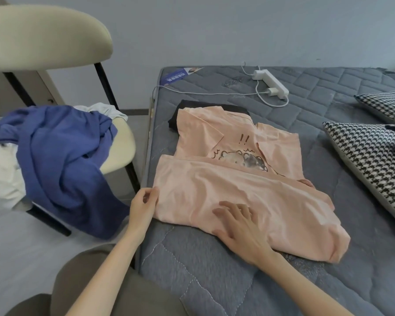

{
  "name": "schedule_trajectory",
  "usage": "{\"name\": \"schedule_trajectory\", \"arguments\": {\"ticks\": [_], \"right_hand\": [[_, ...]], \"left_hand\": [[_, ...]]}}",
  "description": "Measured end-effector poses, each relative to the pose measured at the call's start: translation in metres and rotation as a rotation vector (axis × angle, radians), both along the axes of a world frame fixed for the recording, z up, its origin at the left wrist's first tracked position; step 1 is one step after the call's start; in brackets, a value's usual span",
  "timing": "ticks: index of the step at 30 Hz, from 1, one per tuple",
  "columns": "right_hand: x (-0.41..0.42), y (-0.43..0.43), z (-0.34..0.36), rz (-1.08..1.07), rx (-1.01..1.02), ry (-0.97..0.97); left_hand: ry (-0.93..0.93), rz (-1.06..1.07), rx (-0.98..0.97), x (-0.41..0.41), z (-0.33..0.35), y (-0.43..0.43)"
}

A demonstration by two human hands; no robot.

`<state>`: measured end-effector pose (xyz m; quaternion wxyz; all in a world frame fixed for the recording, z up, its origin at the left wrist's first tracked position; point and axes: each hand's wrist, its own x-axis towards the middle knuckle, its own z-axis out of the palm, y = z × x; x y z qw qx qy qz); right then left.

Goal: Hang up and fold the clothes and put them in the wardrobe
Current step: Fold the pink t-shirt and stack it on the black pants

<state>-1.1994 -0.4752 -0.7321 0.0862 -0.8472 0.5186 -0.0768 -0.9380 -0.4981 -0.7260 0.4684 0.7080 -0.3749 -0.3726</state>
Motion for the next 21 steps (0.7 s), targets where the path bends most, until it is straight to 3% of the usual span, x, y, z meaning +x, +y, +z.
{"name": "schedule_trajectory", "arguments": {"ticks": [7,10,16,21], "right_hand": [[0.007,0.016,0.004,0.051,-0.236,0.055],[0.006,0.018,0.004,0.099,-0.268,0.099],[0.002,0.017,0.009,0.181,0.036,0.104],[-0.008,0.016,0.021,0.051,0.192,-0.113]], "left_hand": [[-0.159,0.049,-0.145,0.007,0.005,0.012],[-0.272,0.047,-0.112,0.017,0.002,0.012],[-0.454,-0.015,0.187,0.035,-0.015,0.021],[-0.472,-0.085,0.286,0.029,-0.009,0.028]]}}
